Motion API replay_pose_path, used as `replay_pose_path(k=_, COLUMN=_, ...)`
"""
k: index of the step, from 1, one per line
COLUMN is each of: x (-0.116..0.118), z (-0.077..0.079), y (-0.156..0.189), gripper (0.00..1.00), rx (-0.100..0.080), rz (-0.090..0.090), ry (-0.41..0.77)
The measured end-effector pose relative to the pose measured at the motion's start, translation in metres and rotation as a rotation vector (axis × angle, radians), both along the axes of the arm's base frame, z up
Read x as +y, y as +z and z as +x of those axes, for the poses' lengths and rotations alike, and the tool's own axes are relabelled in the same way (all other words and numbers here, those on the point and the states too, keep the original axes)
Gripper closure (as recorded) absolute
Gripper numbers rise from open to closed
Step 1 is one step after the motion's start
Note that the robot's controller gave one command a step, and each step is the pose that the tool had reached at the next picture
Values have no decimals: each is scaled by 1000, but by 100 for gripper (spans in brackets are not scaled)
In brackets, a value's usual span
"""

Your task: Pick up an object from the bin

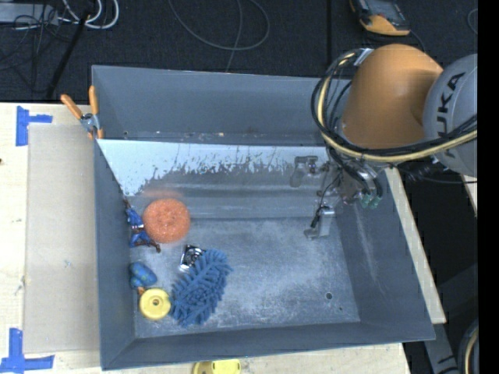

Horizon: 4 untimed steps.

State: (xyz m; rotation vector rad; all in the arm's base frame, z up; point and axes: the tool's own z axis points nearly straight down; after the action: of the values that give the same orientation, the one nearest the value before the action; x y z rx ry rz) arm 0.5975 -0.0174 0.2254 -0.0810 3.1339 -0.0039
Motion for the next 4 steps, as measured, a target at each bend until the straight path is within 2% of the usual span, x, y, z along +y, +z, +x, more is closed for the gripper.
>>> replay_pose_path(k=1, x=59, z=-1, y=-58, gripper=0, rx=2, rz=3, ry=-6)
replay_pose_path(k=2, x=85, z=2, y=-92, gripper=0, rx=11, rz=7, ry=60)
replay_pose_path(k=3, x=90, z=11, y=-128, gripper=0, rx=3, rz=-2, ry=140)
replay_pose_path(k=4, x=149, z=-25, y=-153, gripper=0, rx=11, rz=3, ry=254)
